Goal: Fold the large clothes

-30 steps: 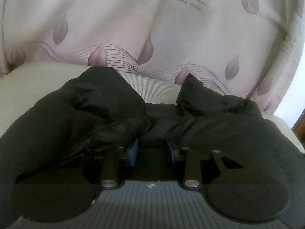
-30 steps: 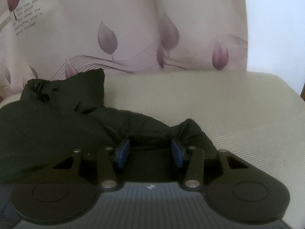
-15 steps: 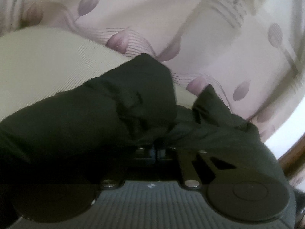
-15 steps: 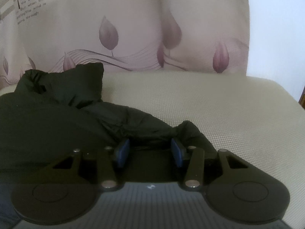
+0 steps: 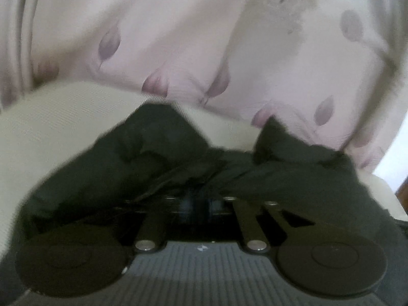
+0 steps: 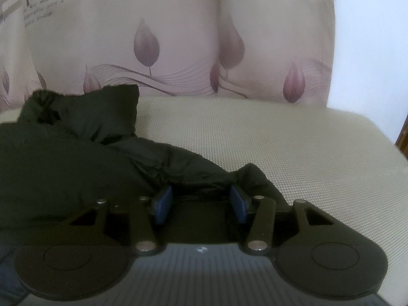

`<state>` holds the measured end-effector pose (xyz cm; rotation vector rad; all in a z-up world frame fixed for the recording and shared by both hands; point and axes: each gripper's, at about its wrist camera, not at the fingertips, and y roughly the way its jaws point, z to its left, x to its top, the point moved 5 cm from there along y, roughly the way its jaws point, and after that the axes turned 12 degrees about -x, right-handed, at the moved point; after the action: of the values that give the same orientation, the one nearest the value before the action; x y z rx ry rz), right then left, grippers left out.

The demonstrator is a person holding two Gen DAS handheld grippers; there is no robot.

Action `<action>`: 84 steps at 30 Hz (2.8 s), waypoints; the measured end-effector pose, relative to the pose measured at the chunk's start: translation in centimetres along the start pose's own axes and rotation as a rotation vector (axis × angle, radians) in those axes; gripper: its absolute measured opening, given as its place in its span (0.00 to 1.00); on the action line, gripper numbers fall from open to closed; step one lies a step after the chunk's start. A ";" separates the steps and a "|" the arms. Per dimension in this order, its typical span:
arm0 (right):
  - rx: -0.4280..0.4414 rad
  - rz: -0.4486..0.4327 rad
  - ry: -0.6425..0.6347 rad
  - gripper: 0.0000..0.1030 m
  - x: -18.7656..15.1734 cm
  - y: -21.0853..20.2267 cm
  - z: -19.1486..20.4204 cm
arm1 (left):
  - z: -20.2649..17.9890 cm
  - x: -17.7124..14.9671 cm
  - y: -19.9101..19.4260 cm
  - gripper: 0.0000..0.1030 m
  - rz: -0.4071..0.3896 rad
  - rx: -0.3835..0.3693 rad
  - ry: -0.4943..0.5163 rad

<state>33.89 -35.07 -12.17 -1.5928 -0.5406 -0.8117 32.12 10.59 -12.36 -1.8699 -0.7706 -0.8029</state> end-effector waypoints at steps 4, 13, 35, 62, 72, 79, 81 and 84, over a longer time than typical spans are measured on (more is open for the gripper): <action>-0.017 -0.105 0.032 0.50 2.3 -3.6 -0.5 | -0.7 3.0 -2.0 0.57 -0.081 0.023 0.044; 0.337 -0.153 -0.167 0.49 4.3 -9.2 13.5 | 3.0 4.1 1.4 0.51 0.033 0.107 -0.005; 0.370 0.020 -0.046 0.43 2.4 -4.8 12.9 | 5.2 1.5 3.1 0.52 0.059 0.174 -0.001; 0.382 -0.200 -0.037 0.44 -0.3 -12.7 5.9 | 4.6 4.7 -3.2 0.64 -0.006 0.063 -0.003; 0.476 -0.150 -0.112 0.45 -4.5 -14.3 14.1 | 2.7 5.5 -8.0 0.78 -0.045 0.214 0.233; 0.443 -0.166 -0.107 0.59 -4.1 -14.9 15.4 | 3.2 4.7 -8.2 0.81 -0.023 0.248 0.272; 0.446 -0.186 -0.127 0.59 -3.8 -15.6 16.1 | 3.5 4.4 -8.2 0.81 -0.015 0.252 0.279; 0.445 -0.214 -0.167 0.59 -3.4 -16.0 17.6 | 3.7 4.1 -8.0 0.82 -0.003 0.260 0.292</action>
<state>23.52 -14.59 -5.11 -1.2076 -0.9541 -0.6600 29.06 17.61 -6.45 -1.4811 -0.6583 -0.9075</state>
